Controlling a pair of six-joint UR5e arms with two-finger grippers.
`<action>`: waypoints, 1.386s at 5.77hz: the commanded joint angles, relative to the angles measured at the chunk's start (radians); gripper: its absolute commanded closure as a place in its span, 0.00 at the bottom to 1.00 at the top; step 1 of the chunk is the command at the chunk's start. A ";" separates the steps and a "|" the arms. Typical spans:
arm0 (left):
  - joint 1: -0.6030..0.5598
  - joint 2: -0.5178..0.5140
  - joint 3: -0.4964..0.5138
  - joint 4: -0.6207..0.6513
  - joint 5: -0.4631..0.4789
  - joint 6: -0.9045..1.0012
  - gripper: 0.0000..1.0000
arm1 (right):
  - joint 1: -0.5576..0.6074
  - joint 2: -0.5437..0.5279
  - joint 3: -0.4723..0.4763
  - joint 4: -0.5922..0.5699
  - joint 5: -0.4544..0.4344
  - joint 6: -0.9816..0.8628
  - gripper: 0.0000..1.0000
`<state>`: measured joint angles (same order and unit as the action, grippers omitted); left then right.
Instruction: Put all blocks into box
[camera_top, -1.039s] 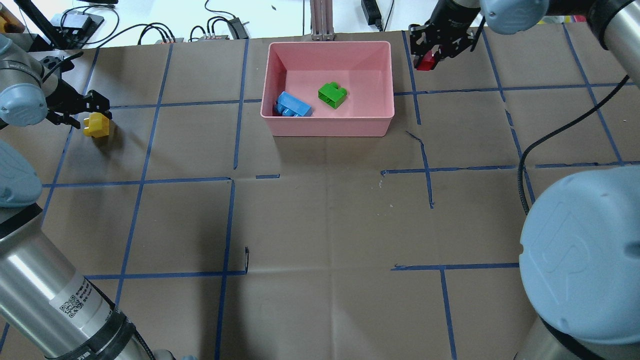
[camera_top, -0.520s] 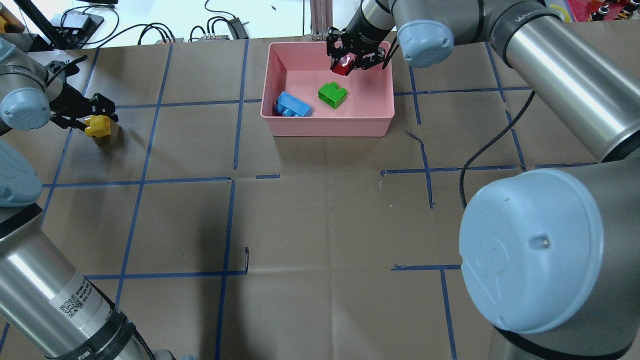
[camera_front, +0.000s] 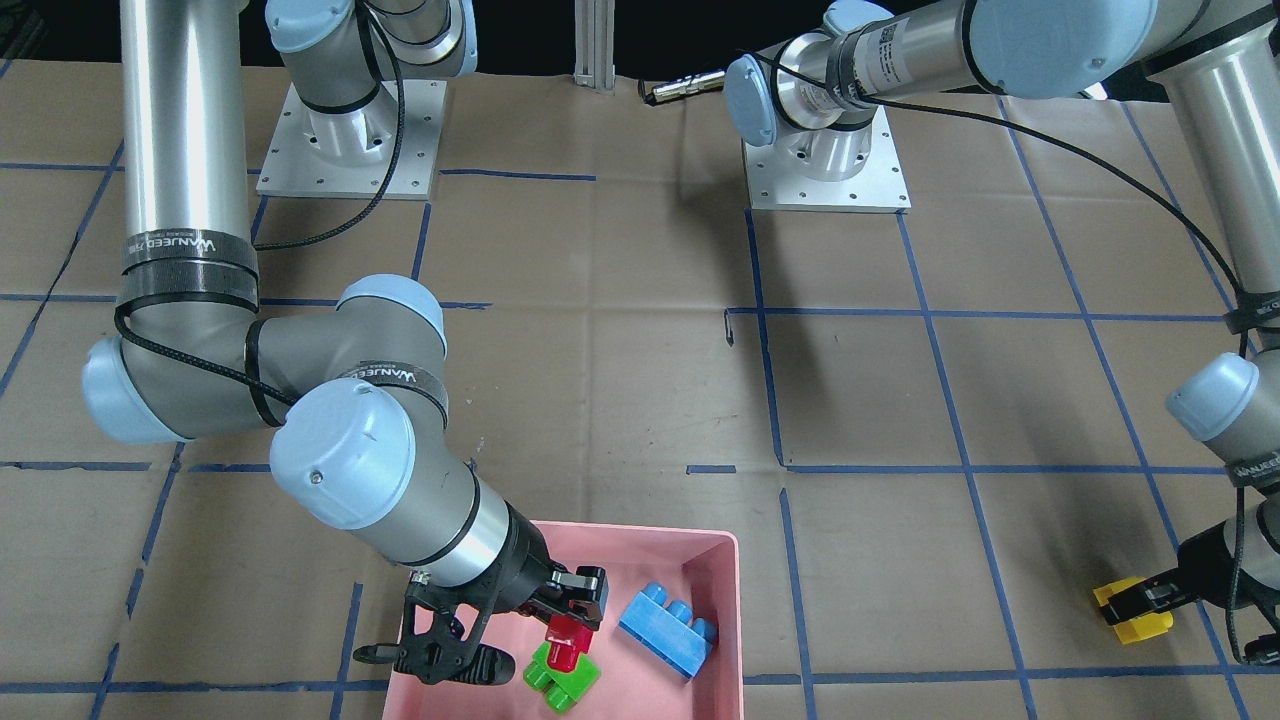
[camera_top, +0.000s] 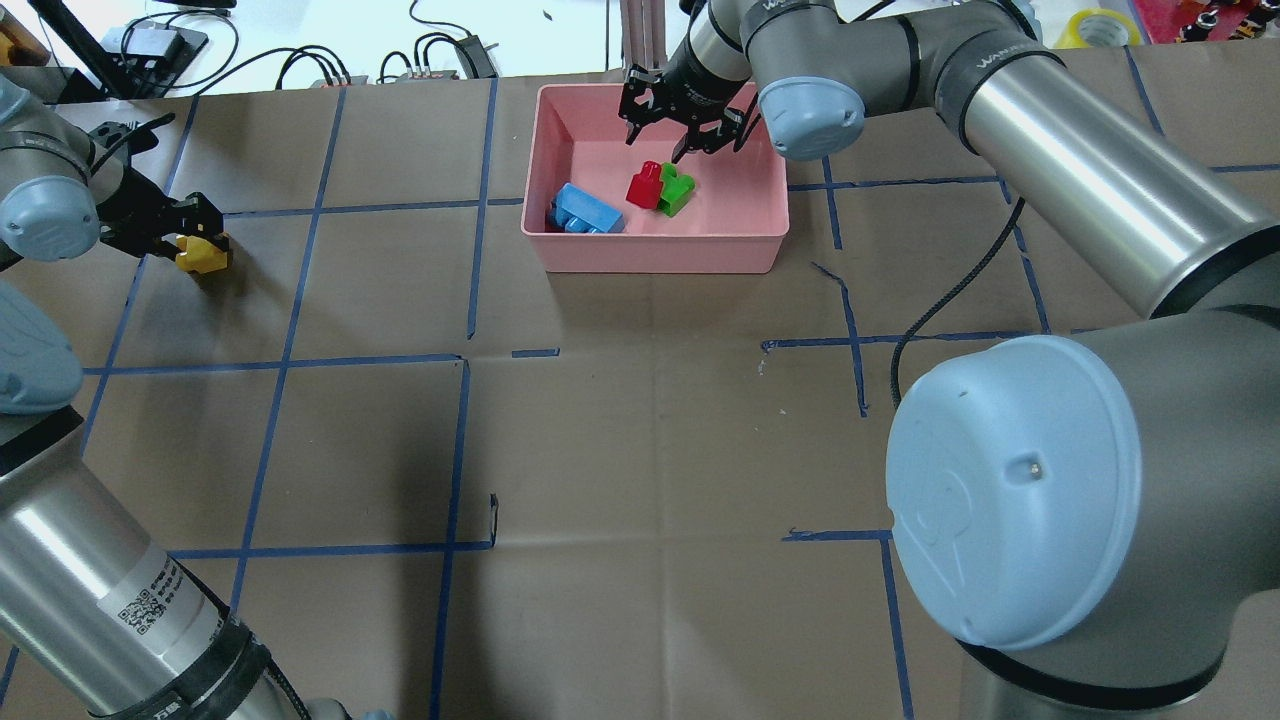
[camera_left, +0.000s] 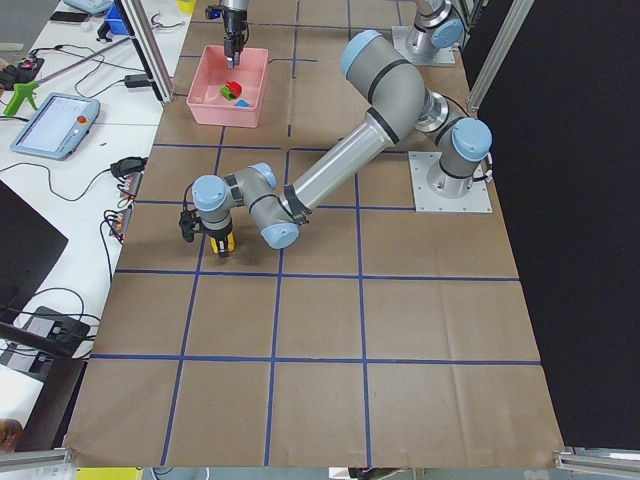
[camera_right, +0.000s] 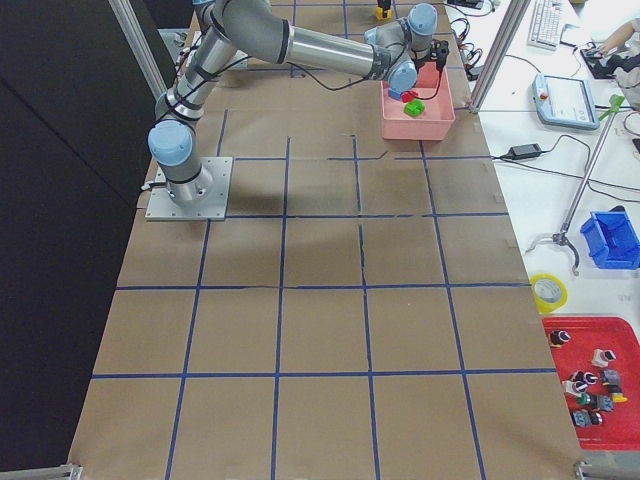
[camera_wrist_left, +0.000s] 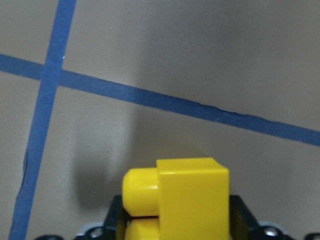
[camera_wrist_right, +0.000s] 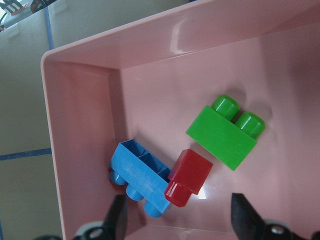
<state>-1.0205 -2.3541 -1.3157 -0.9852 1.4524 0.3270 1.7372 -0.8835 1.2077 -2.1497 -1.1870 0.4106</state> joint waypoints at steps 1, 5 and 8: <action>0.000 0.004 0.019 -0.001 0.002 0.018 0.63 | -0.036 -0.021 0.012 0.014 -0.019 -0.127 0.00; -0.164 0.186 0.107 -0.160 0.037 0.000 0.62 | -0.183 -0.262 0.035 0.525 -0.224 -0.521 0.00; -0.509 0.237 0.118 -0.210 0.034 -0.576 0.60 | -0.191 -0.542 0.209 0.680 -0.208 -0.510 0.00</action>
<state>-1.4091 -2.1262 -1.1992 -1.1917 1.4866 -0.0433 1.5456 -1.3318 1.3351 -1.4761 -1.4069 -0.1052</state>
